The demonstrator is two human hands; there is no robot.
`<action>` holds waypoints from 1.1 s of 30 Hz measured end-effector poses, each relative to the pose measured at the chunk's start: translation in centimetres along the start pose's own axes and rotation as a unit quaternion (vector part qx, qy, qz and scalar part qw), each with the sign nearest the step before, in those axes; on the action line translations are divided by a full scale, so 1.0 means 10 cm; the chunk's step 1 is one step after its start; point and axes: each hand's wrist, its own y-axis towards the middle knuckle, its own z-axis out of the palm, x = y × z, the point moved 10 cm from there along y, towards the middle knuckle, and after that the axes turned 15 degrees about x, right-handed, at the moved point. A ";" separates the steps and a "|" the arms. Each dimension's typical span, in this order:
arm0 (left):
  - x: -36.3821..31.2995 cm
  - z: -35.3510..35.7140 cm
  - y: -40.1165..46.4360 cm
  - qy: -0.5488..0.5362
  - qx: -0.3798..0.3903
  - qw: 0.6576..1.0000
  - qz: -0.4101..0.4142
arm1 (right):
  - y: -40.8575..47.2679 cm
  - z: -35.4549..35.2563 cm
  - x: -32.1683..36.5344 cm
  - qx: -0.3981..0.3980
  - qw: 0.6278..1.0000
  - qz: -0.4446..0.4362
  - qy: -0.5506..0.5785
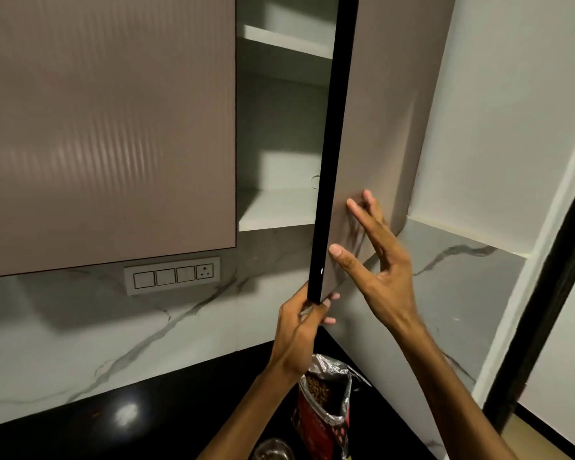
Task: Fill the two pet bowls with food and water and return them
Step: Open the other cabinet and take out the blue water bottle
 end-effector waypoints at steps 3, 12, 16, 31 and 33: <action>0.06 -0.12 0.02 -0.033 -0.023 0.999 -0.013 | 0.08 0.11 0.02 0.000 1.000 -0.008 -0.015; 0.14 -0.39 0.14 -0.140 -0.037 0.989 -0.017 | 0.28 0.42 -0.11 -0.007 0.999 -0.017 -0.034; 0.30 -0.53 0.16 -0.218 -0.086 0.971 -0.042 | 0.36 0.53 -0.17 -0.013 0.999 -0.007 -0.043; 0.46 -0.81 0.43 -0.387 -0.131 0.912 -0.038 | 0.75 0.98 -0.37 -0.021 0.994 0.024 -0.107; 0.49 -0.82 0.46 -0.396 -0.129 0.908 -0.042 | 0.79 1.03 -0.40 -0.023 0.993 0.023 -0.115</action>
